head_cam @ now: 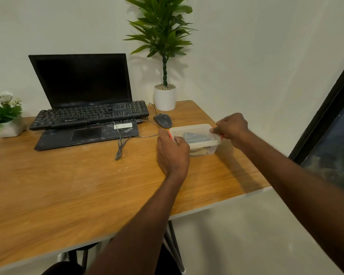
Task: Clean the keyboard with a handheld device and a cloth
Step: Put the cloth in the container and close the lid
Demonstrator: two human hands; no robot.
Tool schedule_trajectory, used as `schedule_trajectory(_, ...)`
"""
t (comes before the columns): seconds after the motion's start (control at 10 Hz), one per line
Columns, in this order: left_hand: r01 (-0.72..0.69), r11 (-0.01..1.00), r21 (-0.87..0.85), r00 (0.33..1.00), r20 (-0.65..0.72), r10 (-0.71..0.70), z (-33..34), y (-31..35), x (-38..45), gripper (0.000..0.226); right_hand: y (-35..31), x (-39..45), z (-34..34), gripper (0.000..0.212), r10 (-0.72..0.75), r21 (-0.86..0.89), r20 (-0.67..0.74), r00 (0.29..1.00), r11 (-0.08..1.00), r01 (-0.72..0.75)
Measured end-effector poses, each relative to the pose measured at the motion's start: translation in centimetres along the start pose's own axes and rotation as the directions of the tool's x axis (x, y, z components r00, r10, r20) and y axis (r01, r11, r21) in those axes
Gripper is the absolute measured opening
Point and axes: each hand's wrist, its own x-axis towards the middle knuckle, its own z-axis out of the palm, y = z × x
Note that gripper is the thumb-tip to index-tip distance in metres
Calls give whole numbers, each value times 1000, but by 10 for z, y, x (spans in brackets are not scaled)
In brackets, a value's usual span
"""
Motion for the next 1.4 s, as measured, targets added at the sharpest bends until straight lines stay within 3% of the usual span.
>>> schedule_trajectory(0.1, -15, 1000, 1, 1000, 1, 15, 1, -2, 1, 13, 7, -19, 14, 25, -294, -204, -181, 939, 945, 256)
schedule_trajectory(0.2, -49, 999, 5, 999, 4, 49, 2, -3, 1, 12, 13, -30, 26, 18, -415, -286, -238, 878, 894, 345)
schedule_trajectory(0.4, -5, 999, -34, 1000, -14, 5, 1, -7, 5, 15, 22, -44, 19, 30, -372, -183, -244, 896, 924, 334)
schedule_trajectory(0.5, 20, 998, -58, 1000, 7, -19, 2, -8, 6, 18, 33, -48, 17, 40, -199, -14, -209, 957, 979, 201)
schedule_trajectory(0.6, -19, 998, -54, 999, 49, 21, 6, -9, 8, 25, 38, -47, 21, 40, -163, 96, -190, 968, 978, 184)
schedule_trajectory(0.8, -194, 978, -81, 950, 233, 208, 20, -10, 44, 35, 24, -18, 30, 48, -173, 136, -104, 979, 973, 187)
schedule_trajectory(0.9, -183, 983, 8, 922, 348, 169, 37, 0, 73, 33, 18, 18, 40, 51, -194, 119, -49, 980, 973, 199)
schedule_trajectory(1.1, -231, 963, 141, 879, 454, 144, 52, 10, 121, 21, 1, 78, 68, 52, -230, 49, 15, 973, 972, 229)
schedule_trajectory(1.2, -265, 956, 128, 872, 456, 181, 48, 5, 134, 27, -8, 90, 81, 52, -251, -48, 11, 968, 967, 251)
schedule_trajectory(1.3, -267, 962, 61, 906, 355, 229, 18, -7, 141, 51, -13, 82, 94, 49, -331, -211, -147, 932, 931, 298)
schedule_trajectory(1.4, -347, 928, 138, 914, 274, 300, -34, -22, 134, 47, -22, 44, 112, 50, -522, -323, -151, 839, 829, 457)
